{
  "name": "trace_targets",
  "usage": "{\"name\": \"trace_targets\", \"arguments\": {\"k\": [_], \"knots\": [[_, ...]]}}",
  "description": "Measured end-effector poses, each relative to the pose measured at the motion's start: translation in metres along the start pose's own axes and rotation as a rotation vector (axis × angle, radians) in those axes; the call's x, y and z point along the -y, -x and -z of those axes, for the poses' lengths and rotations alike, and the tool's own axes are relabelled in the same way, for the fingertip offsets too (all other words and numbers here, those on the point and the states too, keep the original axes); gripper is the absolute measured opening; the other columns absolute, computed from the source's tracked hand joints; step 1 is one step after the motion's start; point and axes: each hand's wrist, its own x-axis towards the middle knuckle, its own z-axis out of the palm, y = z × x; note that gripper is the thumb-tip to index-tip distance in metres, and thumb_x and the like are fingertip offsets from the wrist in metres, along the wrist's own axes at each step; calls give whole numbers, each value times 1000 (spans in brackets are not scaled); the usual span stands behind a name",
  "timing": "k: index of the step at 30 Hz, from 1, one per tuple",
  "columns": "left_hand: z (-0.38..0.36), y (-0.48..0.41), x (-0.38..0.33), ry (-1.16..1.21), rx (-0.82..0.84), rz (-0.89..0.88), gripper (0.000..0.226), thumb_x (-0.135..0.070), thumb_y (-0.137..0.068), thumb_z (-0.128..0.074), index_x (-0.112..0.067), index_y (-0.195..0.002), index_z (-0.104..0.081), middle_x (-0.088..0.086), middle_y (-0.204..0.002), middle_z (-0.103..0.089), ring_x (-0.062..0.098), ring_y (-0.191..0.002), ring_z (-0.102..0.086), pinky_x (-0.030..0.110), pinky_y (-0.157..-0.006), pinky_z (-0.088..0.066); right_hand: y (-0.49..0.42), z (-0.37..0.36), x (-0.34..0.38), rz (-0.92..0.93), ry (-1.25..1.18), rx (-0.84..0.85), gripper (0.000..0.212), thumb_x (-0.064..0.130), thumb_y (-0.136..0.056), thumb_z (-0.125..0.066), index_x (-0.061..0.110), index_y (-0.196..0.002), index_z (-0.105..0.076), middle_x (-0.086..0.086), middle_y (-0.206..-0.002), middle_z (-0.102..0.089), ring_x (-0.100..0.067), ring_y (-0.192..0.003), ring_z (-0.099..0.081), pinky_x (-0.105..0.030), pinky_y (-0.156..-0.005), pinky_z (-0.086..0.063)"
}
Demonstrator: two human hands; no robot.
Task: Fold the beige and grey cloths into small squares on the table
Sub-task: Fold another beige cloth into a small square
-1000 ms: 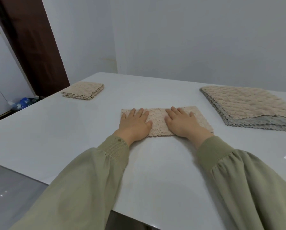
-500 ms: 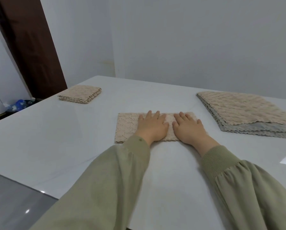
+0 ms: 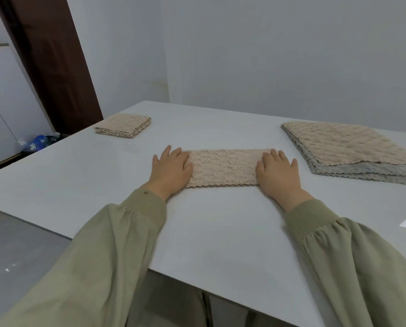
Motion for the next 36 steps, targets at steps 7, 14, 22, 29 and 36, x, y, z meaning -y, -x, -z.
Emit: {"name": "trace_targets", "arguments": {"k": [7,14,22,29,36], "knots": [[4,18,-12,89,-102,-451,26,-37,-80,-61,-17,-96,-65,-3,-98,-56,13,-95,-46,29,-87,-40,38,22,4,-13,-152,-262,32,15,-92,-43,3,-118,-57,-17,-118,-55,-34,-107,-47,-42,-87,-39],[7,17,-20,-66,-78,-439,17,-21,-85,-53,-16,-94,-66,-2,-94,-60,17,-92,-53,31,-76,-45,60,21,16,47,-45,-133,23,19,-92,-42,4,-96,-58,-11,-96,-53,-31,-90,-51,-34,-67,-41],[29,21,-58,-230,135,-350,14,-19,-81,-53,-9,-72,-58,6,-74,-59,23,-71,-52,31,-61,-43,44,17,5,124,-172,10,36,13,-94,-40,6,-125,-55,-11,-134,-50,-29,-119,-45,-35,-98,-38],[36,35,-111,566,595,-113,19,-19,-87,-61,-2,-80,-68,8,-74,-70,18,-62,-67,24,-61,-54,25,17,-16,-76,-404,-46,41,14,-97,-39,11,-137,-46,-12,-153,-30,-25,-140,-28,-33,-111,-25],[7,13,-71,163,90,-207,36,-29,-98,-43,-18,-129,-56,2,-138,-52,21,-128,-45,33,-106,-35,37,23,-12,-52,-493,-35,39,23,-97,-41,10,-133,-49,-11,-137,-50,-26,-126,-45,-33,-102,-34]]}}
